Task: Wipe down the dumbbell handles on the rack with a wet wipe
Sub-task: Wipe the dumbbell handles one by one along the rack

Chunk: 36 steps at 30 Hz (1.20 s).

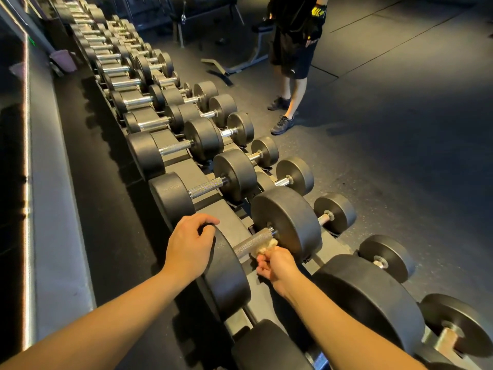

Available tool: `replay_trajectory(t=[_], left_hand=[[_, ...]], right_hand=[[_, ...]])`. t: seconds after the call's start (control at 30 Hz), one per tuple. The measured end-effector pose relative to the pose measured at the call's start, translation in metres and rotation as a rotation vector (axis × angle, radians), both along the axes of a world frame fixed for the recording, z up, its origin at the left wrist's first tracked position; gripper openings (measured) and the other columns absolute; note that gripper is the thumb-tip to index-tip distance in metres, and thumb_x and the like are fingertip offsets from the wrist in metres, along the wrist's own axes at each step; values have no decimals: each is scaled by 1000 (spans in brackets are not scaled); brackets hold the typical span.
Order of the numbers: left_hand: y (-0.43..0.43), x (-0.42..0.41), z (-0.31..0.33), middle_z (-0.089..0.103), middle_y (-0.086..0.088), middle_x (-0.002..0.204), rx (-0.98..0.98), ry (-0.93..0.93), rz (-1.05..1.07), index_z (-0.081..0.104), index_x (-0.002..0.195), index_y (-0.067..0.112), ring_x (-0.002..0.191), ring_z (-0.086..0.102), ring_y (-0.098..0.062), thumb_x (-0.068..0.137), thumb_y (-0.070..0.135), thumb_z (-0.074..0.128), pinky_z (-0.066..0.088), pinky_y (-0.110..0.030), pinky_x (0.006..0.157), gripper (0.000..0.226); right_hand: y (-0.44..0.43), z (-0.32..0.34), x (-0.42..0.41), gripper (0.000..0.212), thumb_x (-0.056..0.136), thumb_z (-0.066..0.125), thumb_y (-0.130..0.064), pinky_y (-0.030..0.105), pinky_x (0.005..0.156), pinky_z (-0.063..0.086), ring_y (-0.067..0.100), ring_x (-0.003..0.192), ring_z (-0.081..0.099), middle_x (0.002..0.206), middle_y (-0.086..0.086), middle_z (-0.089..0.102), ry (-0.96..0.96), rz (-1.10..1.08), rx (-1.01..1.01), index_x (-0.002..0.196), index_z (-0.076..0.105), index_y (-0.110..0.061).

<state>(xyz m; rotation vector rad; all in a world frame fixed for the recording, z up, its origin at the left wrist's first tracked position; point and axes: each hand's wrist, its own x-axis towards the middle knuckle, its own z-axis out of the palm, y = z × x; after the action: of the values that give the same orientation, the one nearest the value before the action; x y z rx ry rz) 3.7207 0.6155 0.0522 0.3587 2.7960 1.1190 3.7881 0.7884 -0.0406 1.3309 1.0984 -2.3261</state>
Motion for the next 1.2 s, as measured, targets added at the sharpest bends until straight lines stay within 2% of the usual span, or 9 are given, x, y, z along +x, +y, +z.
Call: replay_trajectory(t=[0.23,0.37,0.53,0.63,0.8,0.9,1.03,1.13,1.2], left_hand=[[0,-2,-2,63,15,115,11,20,-6,70,115,29,115,52,-4,103,21,47,40,-28,99,27],[2,-1,2,61,18,112,-7,38,-21,71,114,27,114,49,-2,104,19,48,36,-25,96,26],[-1,1,3,63,15,112,2,48,-31,71,115,25,111,49,-2,103,19,50,35,-21,91,25],[-2,-3,4,65,13,114,-29,30,-69,70,118,24,112,49,-2,103,22,52,38,-25,94,24],[-15,-31,22,62,22,118,12,-110,-313,56,135,38,109,58,1,99,36,63,46,-22,92,37],[-29,-61,35,73,16,104,142,-115,-415,68,125,36,97,69,-6,98,34,67,55,-28,87,27],[-39,-102,45,75,2,82,262,-204,-255,76,94,22,75,72,-14,94,23,73,60,-30,70,3],[-46,-132,49,77,-6,82,355,-414,-89,76,94,13,78,76,-20,92,18,74,60,-28,67,5],[-50,-149,53,78,-9,87,373,-548,-67,76,99,12,82,77,-21,95,20,72,62,-32,73,10]], right_hand=[[-18,19,7,30,104,45,-8,22,52,43,11,55,49,67,6,51,97,516,276,75,54,-10],[-9,34,13,26,104,38,-18,32,69,43,13,65,51,78,6,56,274,811,431,87,57,-12],[-5,44,-9,27,105,48,-23,37,82,55,15,79,64,82,3,66,378,834,834,86,64,-12],[-5,54,-27,29,103,52,-22,41,79,56,11,67,59,69,1,61,346,772,1113,78,63,-11],[-9,97,-50,40,103,52,-31,41,67,53,15,62,58,74,18,66,575,793,975,82,65,2],[-18,113,-70,38,103,53,-32,38,69,56,15,64,62,77,15,69,603,787,919,88,71,-3],[-44,125,-94,15,98,67,-25,40,70,64,27,70,73,88,11,74,531,520,802,105,68,-12],[-65,131,-115,25,97,68,-15,40,73,64,29,84,76,103,9,75,569,423,633,121,64,-19],[-74,132,-128,26,97,68,-16,39,77,64,23,87,75,102,3,75,609,436,752,123,67,-19]])
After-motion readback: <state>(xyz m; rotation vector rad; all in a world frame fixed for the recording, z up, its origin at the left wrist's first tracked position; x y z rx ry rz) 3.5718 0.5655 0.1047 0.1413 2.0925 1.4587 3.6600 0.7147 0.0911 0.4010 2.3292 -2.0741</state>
